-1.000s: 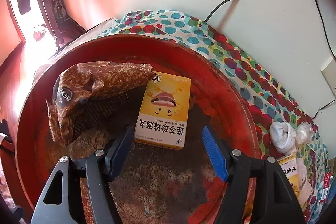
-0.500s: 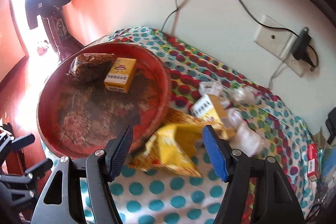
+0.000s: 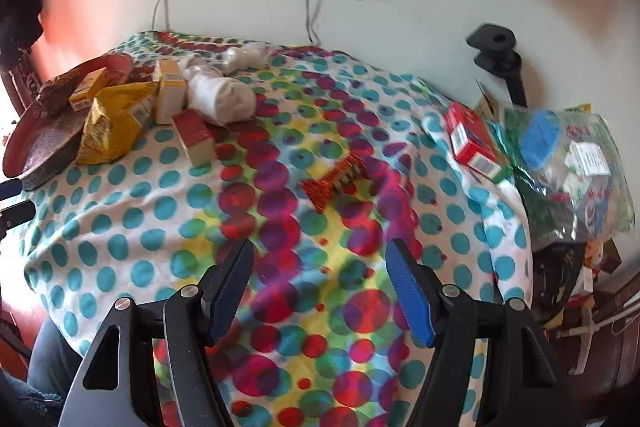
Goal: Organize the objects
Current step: 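Move the right gripper to the red-wrapped candy bar and grasp it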
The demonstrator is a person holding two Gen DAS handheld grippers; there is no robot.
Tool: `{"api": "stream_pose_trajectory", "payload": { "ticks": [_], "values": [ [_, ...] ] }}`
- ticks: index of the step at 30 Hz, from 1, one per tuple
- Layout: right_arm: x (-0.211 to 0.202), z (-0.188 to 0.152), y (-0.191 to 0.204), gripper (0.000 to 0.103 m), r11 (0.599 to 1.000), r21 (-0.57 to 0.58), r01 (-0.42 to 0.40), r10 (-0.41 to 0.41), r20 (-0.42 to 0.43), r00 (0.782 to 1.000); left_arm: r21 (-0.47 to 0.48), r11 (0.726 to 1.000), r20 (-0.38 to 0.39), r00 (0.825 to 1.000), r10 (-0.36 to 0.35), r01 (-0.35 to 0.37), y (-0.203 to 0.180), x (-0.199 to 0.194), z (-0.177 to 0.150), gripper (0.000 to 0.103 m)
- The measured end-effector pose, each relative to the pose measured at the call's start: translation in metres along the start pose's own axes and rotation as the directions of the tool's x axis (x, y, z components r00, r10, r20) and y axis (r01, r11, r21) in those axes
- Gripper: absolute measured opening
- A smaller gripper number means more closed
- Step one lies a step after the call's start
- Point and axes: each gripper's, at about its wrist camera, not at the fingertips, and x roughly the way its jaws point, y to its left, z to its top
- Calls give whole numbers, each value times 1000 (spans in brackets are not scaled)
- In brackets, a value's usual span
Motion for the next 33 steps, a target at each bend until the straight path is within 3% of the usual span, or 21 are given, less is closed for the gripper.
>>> {"api": "stream_pose_trajectory", "payload": {
  "ticks": [7,13,19,26,33],
  "values": [
    [23,-8,-25,66,993,104,-56,56,5,998,35,999,-26,999,-40,40,-33,14,7,63],
    [56,15,-11,43,984,139,-109,112,-12,994,52,998,-42,999,-24,26,-45,23,12,63],
    [88,26,-15,42,964,231,-131,145,-42,989,29,999,-47,999,-18,19,-48,32,24,63],
    [96,35,-17,44,956,253,-150,155,-1,988,31,999,-52,998,-29,30,-63,43,44,63],
    [99,38,-23,51,912,337,-233,233,41,972,6,999,-50,998,-32,32,-68,48,61,63]
  ]
}}
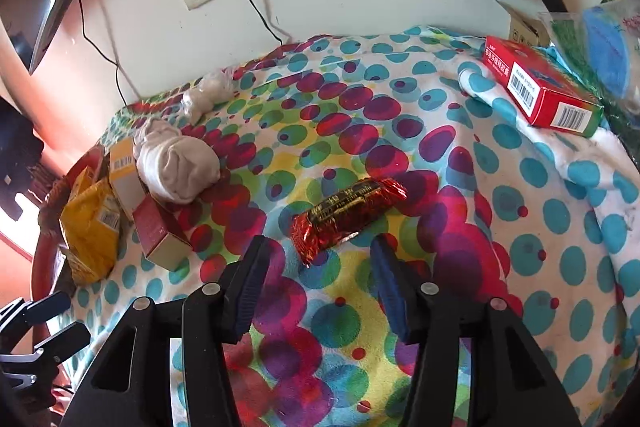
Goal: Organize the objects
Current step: 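Move the right gripper to the red-wrapped candy bar and grasp it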
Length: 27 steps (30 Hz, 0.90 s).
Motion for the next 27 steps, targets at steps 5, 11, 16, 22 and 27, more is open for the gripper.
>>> {"api": "stream_pose_trajectory", "payload": {
  "ticks": [5,11,16,22,27],
  "values": [
    [8,8,6,52,1000,18,22,-22,-4,1000,-12,1000,-5,1000,7,-7,-3,2,7,63],
    [13,11,12,43,995,47,85,-85,-10,996,-15,1000,-6,1000,11,-11,-3,3,8,63],
    [8,7,4,33,992,30,121,-120,-30,992,-28,1000,-2,1000,-4,4,0,2,11,63],
    [2,5,-1,35,988,9,155,-154,-48,987,-46,998,2,999,-34,34,3,5,14,63],
    [9,14,2,42,988,46,148,-145,-56,988,-46,998,2,999,-34,34,4,6,15,63]
  ]
}}
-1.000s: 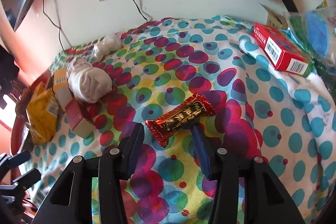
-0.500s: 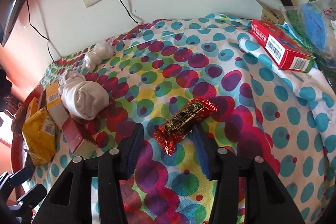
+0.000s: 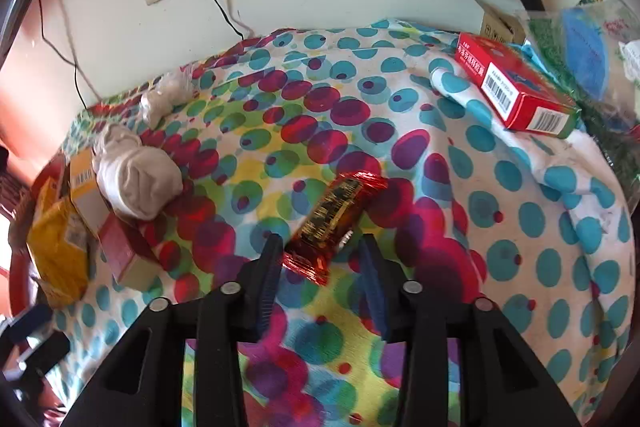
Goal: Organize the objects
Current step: 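Move the right gripper to the red-wrapped candy bar and grasp it, then grasp the red box with the left gripper while the right gripper holds the candy bar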
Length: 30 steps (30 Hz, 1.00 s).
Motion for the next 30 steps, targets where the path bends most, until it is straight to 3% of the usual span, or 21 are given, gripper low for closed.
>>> {"api": "stream_pose_trajectory", "payload": {
  "ticks": [3,5,6,10,15,19,21,24,28,30],
  "values": [
    [5,4,8,43,999,-2,36,-36,1,999,1,1000,-5,1000,3,-3,1,2,0,63],
    [9,5,17,33,994,-47,94,-94,6,996,-3,1000,-12,1000,-4,4,2,4,1,63],
    [10,5,19,32,992,-62,110,-109,10,994,-4,1000,-16,1000,-9,9,2,4,1,63],
    [7,1,16,22,992,-93,89,-87,25,996,-42,998,-39,998,-45,43,2,7,8,63],
    [-7,-13,7,21,990,-127,55,-48,60,997,-141,986,-77,992,-97,86,-6,14,22,64],
    [-20,-24,-5,21,989,-145,-13,24,69,997,-206,975,-107,989,-103,80,-18,24,37,64],
    [-25,-30,-8,21,984,-177,-14,28,78,997,-272,958,-126,984,-127,89,-19,32,45,64],
    [-29,-39,-14,21,981,-185,-51,65,71,995,-406,910,-168,972,-163,83,-13,50,54,64],
    [-31,-50,-19,21,974,-200,-103,119,72,990,-530,847,-222,960,-171,28,-6,70,60,64],
    [-32,-52,-17,21,970,-212,-120,139,78,987,-546,838,-242,960,-143,-12,-5,76,60,64]
  ]
}}
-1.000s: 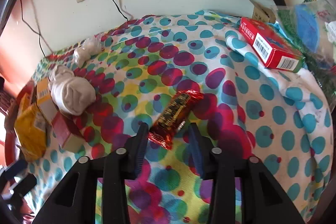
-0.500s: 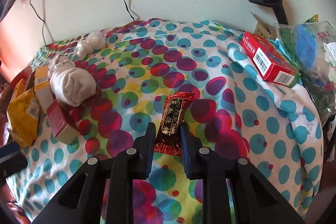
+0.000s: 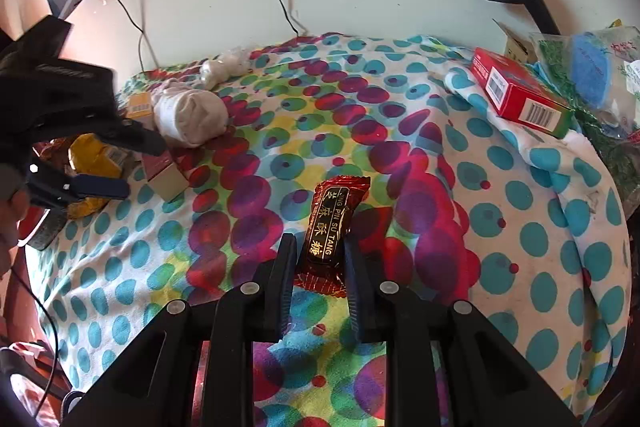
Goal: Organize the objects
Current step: 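Grasp the red box with the left gripper while the right gripper holds the candy bar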
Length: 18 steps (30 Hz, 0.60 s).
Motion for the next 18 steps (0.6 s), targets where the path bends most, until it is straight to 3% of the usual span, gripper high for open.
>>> {"api": "stream_pose_trajectory", "payload": {
  "ticks": [4,10,12,16,18],
  "values": [
    [1,0,2,21,1000,-4,-20,20,5,1000,1,998,28,998,56,-56,-4,7,4,64],
    [1,0,4,22,1000,-21,1,-1,1,1000,35,998,72,996,52,-55,-8,12,3,63],
    [2,0,8,22,999,-41,26,-26,-1,1000,74,996,80,996,48,-54,-10,14,2,45],
    [4,1,14,22,997,-64,52,-53,-2,999,129,991,84,996,33,-44,-14,13,1,32],
    [3,1,13,22,997,-62,49,-50,-2,999,163,986,89,996,32,-46,-16,9,0,30]
  ]
}}
